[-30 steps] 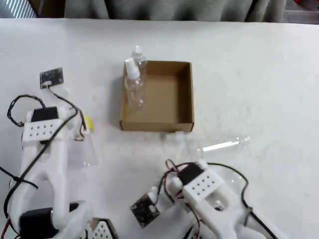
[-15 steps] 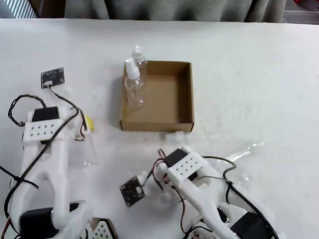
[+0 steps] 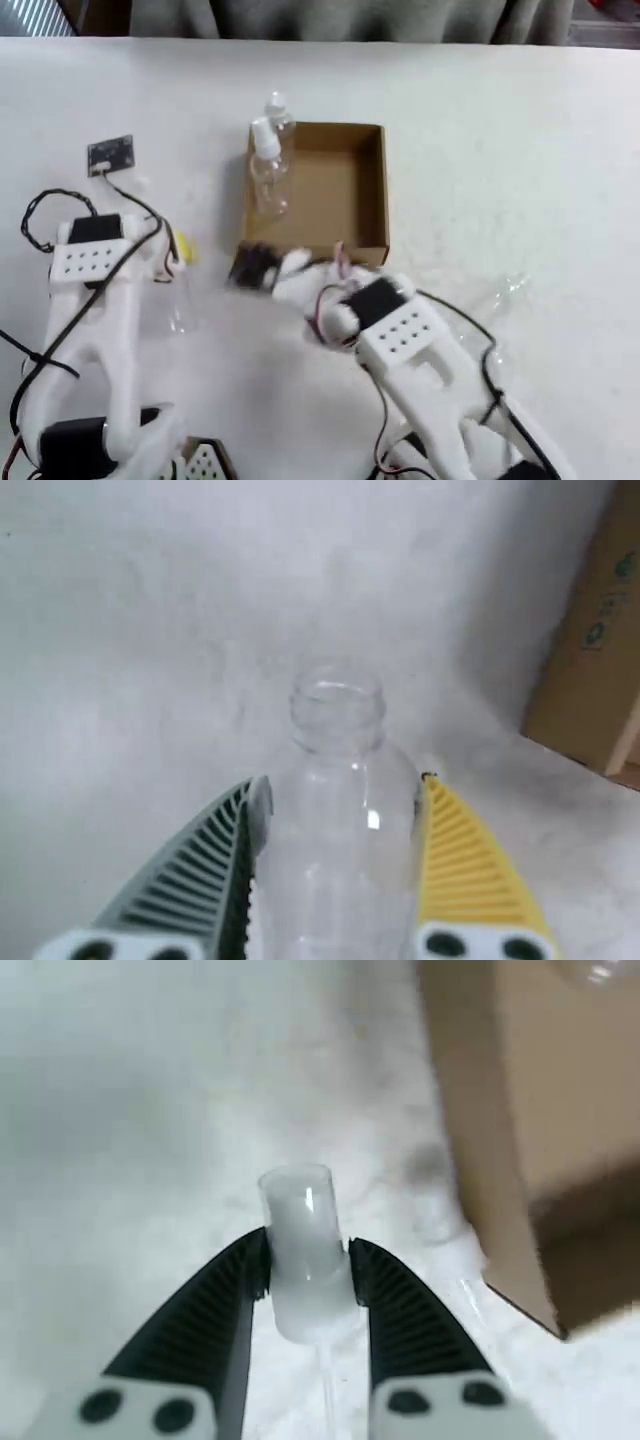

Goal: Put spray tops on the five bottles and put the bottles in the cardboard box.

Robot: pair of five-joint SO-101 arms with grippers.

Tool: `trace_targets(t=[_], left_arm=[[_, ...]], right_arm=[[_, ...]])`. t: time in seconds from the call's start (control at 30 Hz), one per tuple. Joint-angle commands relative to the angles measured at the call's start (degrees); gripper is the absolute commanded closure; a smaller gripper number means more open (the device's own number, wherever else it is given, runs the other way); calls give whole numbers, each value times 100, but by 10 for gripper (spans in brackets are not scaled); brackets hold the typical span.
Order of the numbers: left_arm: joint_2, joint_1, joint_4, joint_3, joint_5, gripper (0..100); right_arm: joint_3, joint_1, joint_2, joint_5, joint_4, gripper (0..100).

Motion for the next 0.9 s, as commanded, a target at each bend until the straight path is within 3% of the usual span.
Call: trace_targets(t=[0.0, 0.33, 0.6, 0.77, 0.87], left_arm=[[-251, 418, -132, -62, -70, 980], [-400, 488, -88, -88, -88, 980], [-2633, 611, -18, 712, -607, 980], [-3881, 1095, -18, 1073, -615, 979], [-4497, 1297, 9, 1108, -633, 979]], right_arm=[[-396, 620, -514, -1029, -48, 980], [-360, 1147, -1736, -1204, -119, 981], [-387, 1341, -3275, -1284, -523, 981], [-580, 1349, -4075, -2620, -1112, 982], [-879, 1305, -4365, -2945, -1393, 982]])
